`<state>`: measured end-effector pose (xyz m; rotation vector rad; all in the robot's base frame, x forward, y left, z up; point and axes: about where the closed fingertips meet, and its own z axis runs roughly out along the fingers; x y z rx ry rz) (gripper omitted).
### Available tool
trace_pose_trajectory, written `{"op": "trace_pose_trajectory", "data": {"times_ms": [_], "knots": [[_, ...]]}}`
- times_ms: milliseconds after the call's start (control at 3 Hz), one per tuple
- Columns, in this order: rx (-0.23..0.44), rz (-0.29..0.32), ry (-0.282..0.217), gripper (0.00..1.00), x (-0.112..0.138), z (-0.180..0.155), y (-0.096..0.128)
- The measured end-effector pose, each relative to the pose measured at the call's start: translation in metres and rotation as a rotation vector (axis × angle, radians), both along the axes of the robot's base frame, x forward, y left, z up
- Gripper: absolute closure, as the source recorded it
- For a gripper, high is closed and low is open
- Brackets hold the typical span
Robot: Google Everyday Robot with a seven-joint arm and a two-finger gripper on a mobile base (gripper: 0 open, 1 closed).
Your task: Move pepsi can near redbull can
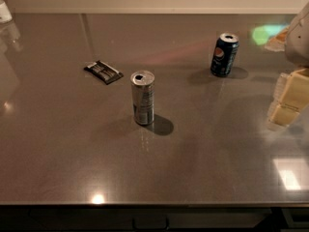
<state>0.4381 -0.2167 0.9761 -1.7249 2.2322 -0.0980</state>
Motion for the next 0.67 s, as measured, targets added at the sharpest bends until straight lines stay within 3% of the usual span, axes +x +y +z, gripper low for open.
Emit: {"op": "trace_pose_trajectory", "data": {"times_ms": [667], "knots": [[0.02,-0.004,-0.007,0.0,0.0057,0.0025,0.0004]]}}
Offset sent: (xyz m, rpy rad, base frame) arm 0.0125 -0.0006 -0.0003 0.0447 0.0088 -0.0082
